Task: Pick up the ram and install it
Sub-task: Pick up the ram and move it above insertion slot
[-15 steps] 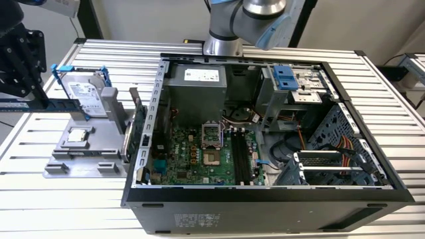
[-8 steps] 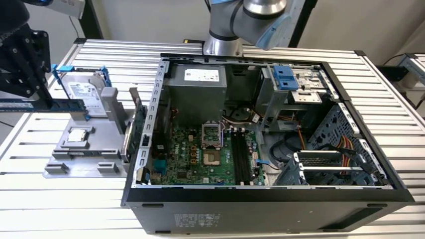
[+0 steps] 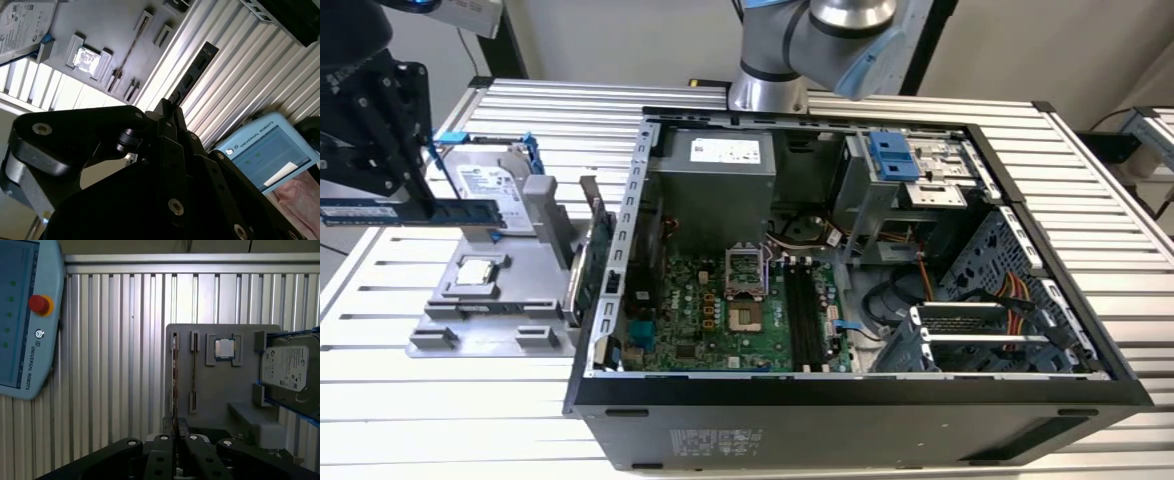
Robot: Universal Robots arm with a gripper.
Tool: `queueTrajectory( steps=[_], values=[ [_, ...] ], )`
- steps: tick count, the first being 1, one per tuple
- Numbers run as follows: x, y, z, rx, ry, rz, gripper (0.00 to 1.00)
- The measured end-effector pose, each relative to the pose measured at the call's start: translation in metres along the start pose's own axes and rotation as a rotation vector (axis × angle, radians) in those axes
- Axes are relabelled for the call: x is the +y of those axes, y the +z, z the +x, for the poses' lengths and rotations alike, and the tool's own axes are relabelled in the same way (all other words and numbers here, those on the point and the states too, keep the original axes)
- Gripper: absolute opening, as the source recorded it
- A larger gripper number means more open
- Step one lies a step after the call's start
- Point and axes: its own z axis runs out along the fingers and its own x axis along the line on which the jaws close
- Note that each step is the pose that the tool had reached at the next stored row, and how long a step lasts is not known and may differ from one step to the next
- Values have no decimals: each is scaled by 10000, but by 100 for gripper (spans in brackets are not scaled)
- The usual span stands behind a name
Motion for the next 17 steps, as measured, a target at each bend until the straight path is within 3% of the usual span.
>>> queueTrajectory(
  steps=[17],
  values=[
    [-135,-1,1,44,47,-3,0]
  ],
)
